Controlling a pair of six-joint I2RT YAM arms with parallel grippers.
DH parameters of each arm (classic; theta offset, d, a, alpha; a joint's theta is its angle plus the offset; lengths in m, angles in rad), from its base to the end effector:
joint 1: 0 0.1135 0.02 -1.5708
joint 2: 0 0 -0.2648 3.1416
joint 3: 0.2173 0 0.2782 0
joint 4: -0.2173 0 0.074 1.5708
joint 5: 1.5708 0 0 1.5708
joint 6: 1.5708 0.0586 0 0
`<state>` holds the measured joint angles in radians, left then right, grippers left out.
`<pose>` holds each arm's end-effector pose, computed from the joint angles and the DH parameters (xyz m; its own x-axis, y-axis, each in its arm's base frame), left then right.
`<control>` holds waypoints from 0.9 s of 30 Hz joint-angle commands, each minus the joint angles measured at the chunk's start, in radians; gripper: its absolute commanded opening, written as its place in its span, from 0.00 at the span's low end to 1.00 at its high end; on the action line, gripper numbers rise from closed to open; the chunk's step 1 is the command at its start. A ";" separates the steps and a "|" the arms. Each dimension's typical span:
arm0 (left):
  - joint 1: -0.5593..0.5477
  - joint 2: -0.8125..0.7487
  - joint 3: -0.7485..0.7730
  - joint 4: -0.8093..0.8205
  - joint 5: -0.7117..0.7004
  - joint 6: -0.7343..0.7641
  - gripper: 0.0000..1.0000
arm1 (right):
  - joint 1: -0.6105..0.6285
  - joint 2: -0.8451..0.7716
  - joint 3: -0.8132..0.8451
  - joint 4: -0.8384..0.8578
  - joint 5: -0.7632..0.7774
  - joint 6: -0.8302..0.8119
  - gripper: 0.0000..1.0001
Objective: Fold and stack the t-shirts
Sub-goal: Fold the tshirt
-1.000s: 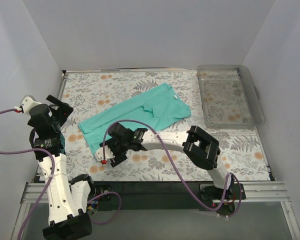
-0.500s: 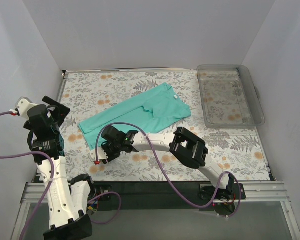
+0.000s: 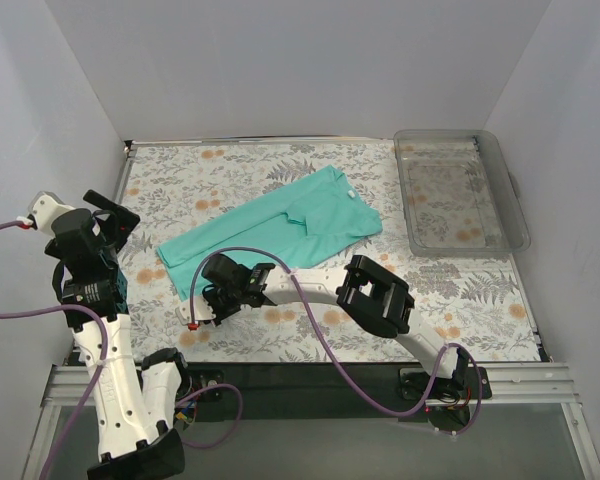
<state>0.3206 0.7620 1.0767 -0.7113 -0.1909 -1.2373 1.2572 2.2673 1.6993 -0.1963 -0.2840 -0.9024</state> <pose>0.1763 0.0703 0.3866 0.3293 -0.8682 -0.3712 -0.5021 0.1720 -0.8476 0.1526 0.5236 0.1309 0.6333 -0.4894 -0.5995 -0.7721 -0.4523 -0.4464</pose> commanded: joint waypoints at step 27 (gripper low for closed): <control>-0.037 0.169 -0.161 0.275 0.858 0.055 0.78 | -0.013 -0.649 -0.817 -0.318 -0.136 -0.423 0.03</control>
<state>0.2859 0.8623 0.9546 -0.5316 0.4320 -1.1492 1.2556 1.6680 0.9390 -0.4026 -0.4347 -1.2766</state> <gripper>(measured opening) 0.783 0.023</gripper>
